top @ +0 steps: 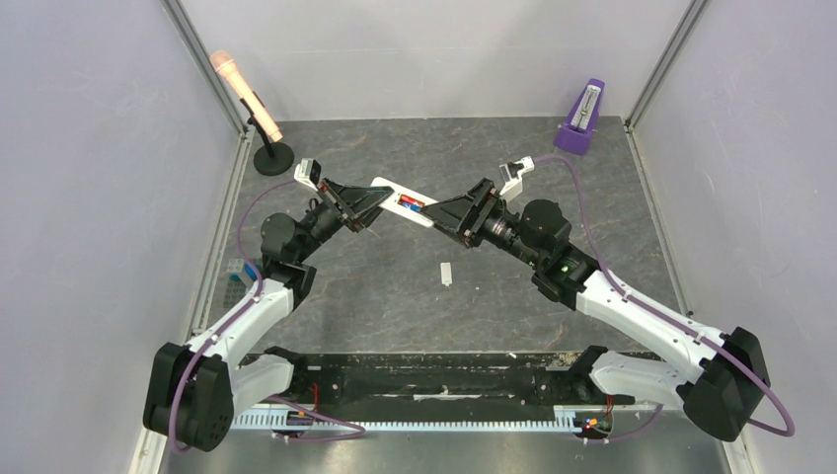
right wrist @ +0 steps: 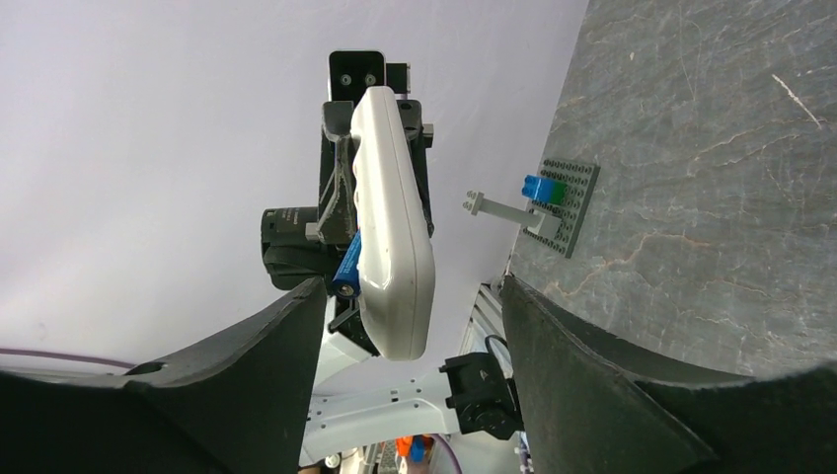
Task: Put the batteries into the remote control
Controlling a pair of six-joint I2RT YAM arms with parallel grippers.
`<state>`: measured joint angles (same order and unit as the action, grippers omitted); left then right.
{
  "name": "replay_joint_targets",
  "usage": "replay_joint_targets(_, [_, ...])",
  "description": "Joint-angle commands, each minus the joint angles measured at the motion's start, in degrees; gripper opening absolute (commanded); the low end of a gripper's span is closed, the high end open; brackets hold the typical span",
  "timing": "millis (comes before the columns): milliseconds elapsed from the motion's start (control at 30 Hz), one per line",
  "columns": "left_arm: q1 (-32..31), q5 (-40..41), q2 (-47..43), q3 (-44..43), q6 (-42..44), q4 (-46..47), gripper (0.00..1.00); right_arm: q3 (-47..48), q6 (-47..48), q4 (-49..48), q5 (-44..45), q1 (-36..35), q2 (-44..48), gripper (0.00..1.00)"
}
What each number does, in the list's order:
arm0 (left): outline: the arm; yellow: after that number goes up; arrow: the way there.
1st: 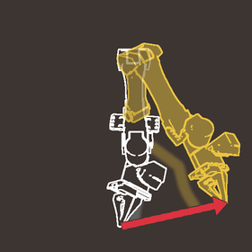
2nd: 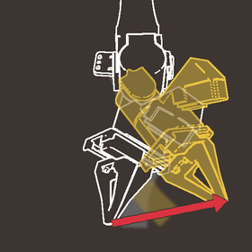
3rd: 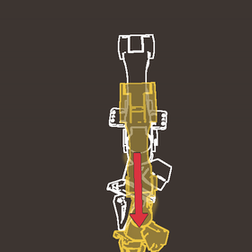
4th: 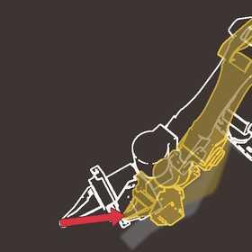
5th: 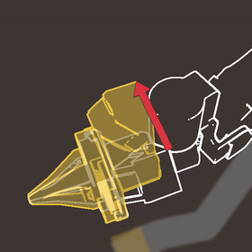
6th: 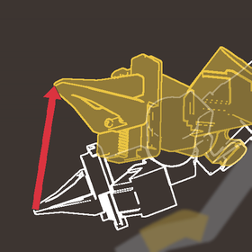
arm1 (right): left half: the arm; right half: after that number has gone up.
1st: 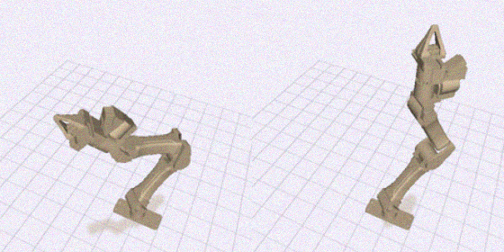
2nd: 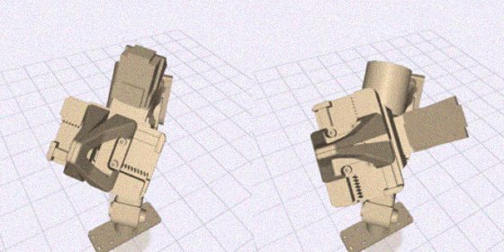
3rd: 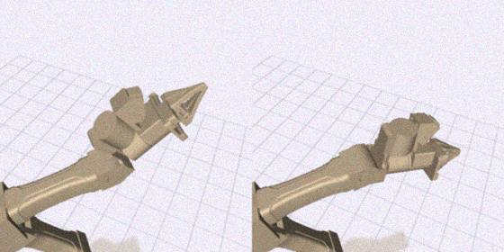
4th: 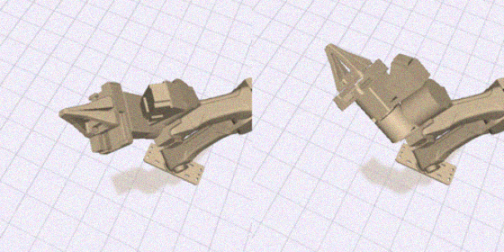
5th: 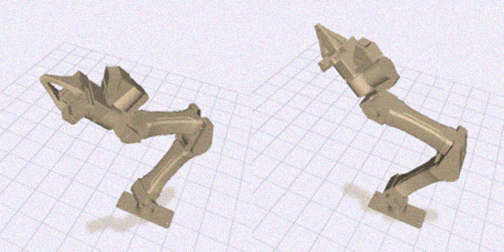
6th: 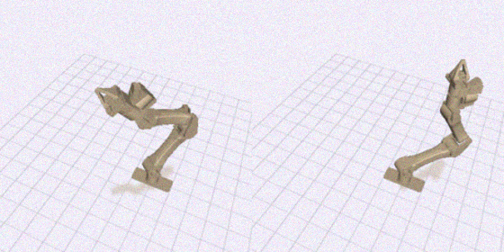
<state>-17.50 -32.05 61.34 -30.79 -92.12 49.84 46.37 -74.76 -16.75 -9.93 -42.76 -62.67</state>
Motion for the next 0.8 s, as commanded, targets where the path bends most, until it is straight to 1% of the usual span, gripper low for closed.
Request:
replay_joint_targets(0, [-0.1,-0.4,-0.6,-0.3,-1.3,3.5,0.02,0.3,-0.4,-2.8,-1.1,0.3,0.2,0.71])
replay_joint_targets(100, [-0.1,-0.2,-0.4,-0.5,-0.8,3.1,0.02,0.4,0.0,-2.9,-1.2,0.4,0.7,0.75])
replay_joint_targets(200, [-0.1,-0.3,-0.3,-0.7,-0.8,3.1,0.02,0.1,-0.3,-2.9,-1.1,0.9,1.1,0.77])
replay_joint_targets(433, [-0.1,0.3,-1.1,-0.8,-0.4,2.6,0.02,-1.4,-4.0,-5.0,-2.6,2.2,0.5,0.73])
replay_joint_targets(667, [-0.1,0.3,-1.4,-1.2,0.2,1.3,0.02,-0.5,-3.4,-4.5,-4.6,2.3,-1.0,0.71])
replay_joint_targets(767, [-0.1,0.3,-1.3,-1.6,0.2,1.2,0.02,0.3,-1.9,-2.7,-4.5,2.3,-1.2,0.71])
